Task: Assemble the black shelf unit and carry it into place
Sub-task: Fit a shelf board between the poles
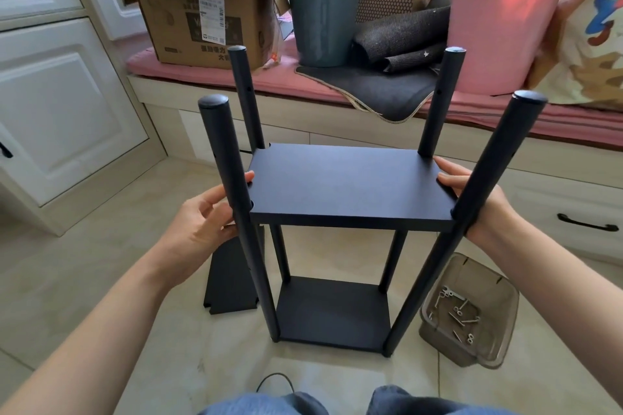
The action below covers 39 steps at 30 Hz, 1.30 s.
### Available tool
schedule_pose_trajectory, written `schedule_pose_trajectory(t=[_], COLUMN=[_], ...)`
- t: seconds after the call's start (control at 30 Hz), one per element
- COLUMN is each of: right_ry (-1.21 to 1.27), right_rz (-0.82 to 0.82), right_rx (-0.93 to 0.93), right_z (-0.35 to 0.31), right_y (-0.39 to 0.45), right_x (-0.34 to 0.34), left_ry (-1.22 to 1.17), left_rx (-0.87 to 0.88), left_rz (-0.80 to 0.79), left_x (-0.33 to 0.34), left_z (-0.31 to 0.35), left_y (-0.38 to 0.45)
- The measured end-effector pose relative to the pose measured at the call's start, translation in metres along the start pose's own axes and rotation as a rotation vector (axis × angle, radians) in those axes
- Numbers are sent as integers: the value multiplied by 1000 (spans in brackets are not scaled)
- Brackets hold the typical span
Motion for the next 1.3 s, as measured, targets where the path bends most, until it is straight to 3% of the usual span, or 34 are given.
schedule_pose_trajectory(t=[0.2, 0.43, 0.87, 1.3], right_ry=[-10, 12, 36, 7], right_rz=[4, -23, -47, -30], right_rx=[-2, 3, 0, 8], right_z=[0, 0, 0, 1], right_y=[0, 0, 4, 1], right_x=[0, 1, 2, 1], left_ry=[-101, 55, 215, 96], left_rx=[27, -111, -69, -96], left_rz=[311, 129, 135, 136], left_x=[-9, 1, 15, 20], left_z=[13, 27, 18, 10], left_y=[27, 103, 104, 93])
Point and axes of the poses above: each hand's wrist, its own y-axis towards the middle knuckle, its own x-axis out of the palm, z = x × y, the point moved 4 cm from there along y, towards the middle knuckle, and after that the axes turned 14 degrees about -y, right-handed, at the moved point
